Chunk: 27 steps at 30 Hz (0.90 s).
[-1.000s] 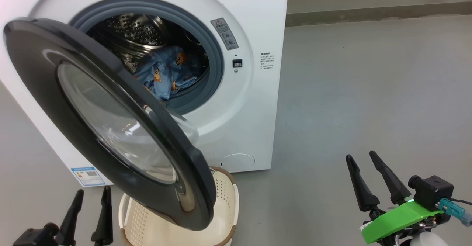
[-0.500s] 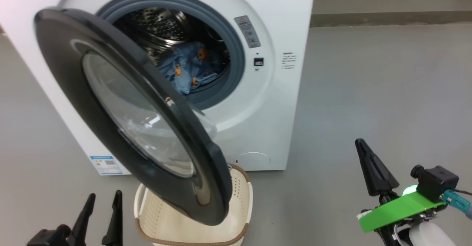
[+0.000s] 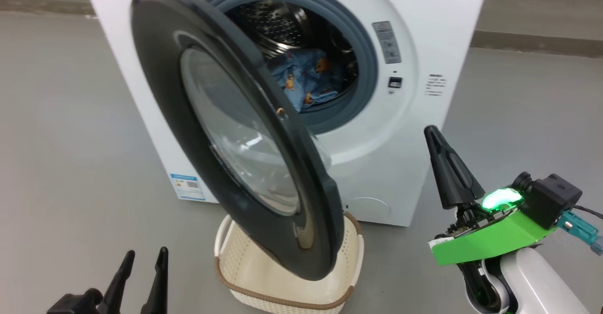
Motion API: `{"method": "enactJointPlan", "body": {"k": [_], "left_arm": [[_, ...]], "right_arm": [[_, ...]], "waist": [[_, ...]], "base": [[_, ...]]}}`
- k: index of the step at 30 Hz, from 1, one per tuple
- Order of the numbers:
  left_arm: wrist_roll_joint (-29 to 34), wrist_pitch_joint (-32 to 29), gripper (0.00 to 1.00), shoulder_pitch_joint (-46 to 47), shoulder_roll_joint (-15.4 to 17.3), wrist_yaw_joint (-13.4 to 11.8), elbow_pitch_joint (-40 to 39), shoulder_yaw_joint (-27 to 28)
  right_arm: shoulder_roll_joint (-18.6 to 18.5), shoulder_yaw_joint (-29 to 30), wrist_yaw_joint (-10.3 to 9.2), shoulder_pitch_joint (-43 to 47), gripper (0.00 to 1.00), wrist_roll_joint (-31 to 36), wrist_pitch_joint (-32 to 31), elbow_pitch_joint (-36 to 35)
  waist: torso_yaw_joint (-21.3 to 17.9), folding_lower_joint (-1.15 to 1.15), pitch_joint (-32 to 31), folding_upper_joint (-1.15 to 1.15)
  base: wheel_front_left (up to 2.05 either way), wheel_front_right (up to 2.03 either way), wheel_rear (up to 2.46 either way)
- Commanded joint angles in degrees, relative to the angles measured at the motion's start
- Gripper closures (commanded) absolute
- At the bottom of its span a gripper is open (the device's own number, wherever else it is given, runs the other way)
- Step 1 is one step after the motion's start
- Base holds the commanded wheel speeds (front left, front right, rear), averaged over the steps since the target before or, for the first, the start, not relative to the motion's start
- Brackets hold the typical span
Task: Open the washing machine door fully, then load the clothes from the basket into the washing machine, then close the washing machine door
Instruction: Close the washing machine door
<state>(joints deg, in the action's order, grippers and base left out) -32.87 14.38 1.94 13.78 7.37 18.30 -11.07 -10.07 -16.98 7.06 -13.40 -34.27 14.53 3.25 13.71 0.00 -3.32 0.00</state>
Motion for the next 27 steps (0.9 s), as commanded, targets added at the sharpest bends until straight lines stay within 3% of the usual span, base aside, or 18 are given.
{"method": "enactJointPlan", "body": {"k": [1, 7, 12, 20, 27], "left_arm": [[-0.5, 0.6, 0.0, 2.6, 1.3, 0.1, -1.0, 1.6], [-0.9, 0.6, 0.0, 2.5, 1.4, 0.1, -0.8, 1.3], [-0.9, 0.6, 0.0, 2.6, 1.5, 0.1, -0.7, 1.4], [-1.0, 0.6, 0.0, 2.7, 1.5, 0.1, -0.4, 1.2], [-1.0, 0.6, 0.0, 2.9, 1.2, 0.1, -0.2, 2.7]], "right_arm": [[0.3, -1.3, 0.43, -2.3, 1.0, -0.6, 0.5, -2.8], [1.0, -3.4, 0.43, -2.0, 1.0, -0.4, 0.5, -9.6], [0.3, -10.5, 0.43, -2.0, 1.0, 0.0, 0.5, -11.7], [-2.0, -21.2, 0.43, -2.2, 1.0, 2.5, 0.5, -8.0], [-3.8, -27.9, 0.43, -3.3, 1.0, 2.0, 0.5, 1.0]], "waist": [[2.7, 0.0, -0.1, 0.0], [5.0, 0.0, 0.0, 0.0], [5.9, 0.0, 0.2, 0.0], [7.5, 0.0, 0.1, 0.0], [8.8, 0.0, 0.1, 0.0]], "base": [[0.0, 0.0, 0.0], [0.0, 0.0, 0.0], [0.0, 0.0, 0.0], [0.0, 0.0, 0.0], [0.0, 0.0, 0.0]]}}
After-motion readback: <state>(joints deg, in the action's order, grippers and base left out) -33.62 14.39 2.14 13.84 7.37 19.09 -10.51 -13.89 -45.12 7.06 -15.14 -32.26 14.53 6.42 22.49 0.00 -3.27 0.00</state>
